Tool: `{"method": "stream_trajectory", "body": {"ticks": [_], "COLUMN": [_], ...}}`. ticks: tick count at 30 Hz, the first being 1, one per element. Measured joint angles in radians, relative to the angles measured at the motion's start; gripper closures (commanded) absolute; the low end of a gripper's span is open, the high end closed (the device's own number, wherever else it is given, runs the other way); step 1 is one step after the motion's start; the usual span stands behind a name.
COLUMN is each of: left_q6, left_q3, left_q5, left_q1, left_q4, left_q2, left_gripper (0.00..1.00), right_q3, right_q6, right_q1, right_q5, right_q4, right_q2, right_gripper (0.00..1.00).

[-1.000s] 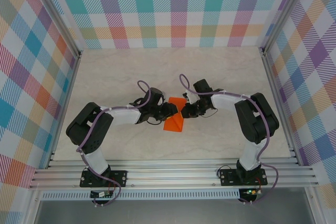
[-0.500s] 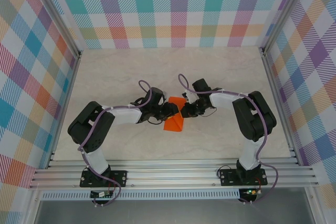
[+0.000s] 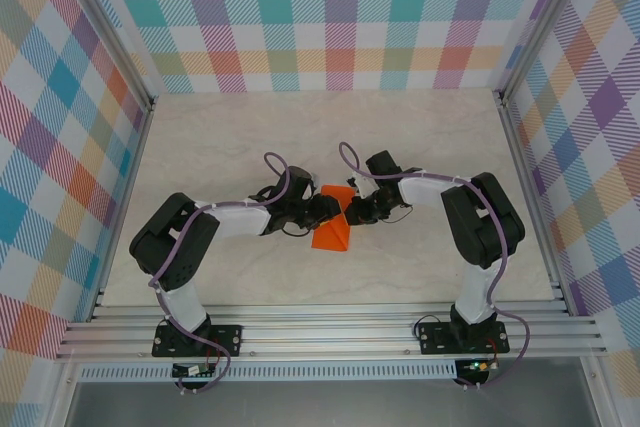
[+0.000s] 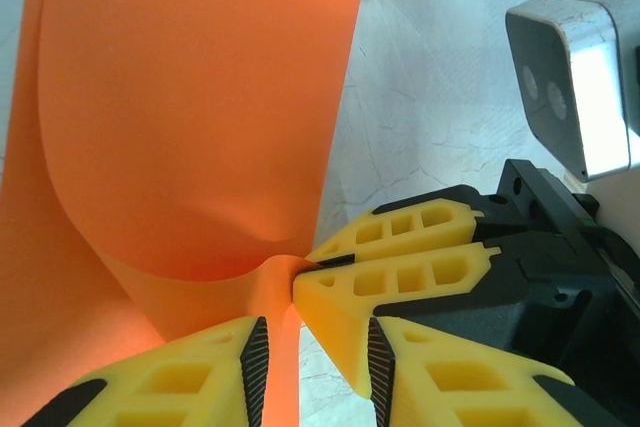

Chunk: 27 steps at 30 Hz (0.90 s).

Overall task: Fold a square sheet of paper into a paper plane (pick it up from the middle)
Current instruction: Fold the triangle a second time at the center of the table.

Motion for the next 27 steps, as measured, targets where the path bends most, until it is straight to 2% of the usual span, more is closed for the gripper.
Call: {"method": "stream_trajectory", "body": {"ticks": [12, 27], "left_q6": [-0.003, -0.028], "left_q3": [0.000, 0.020], "left_q5": [-0.010, -0.008], "left_q1": [-0.001, -0.001], "left_q4": [0.001, 0.030], "left_q2": [0.000, 0.039], "left_gripper": [0.70, 0.70], "right_q3": [0.000, -0.007], "right_q6": [0.000, 0.005], "right_q1": [0.000, 0.000], "right_q5": [0.004, -0.001], "right_q4": [0.004, 0.019], "right_q2": [0.011, 0.011], "right_gripper": [0.87, 0.87]}}
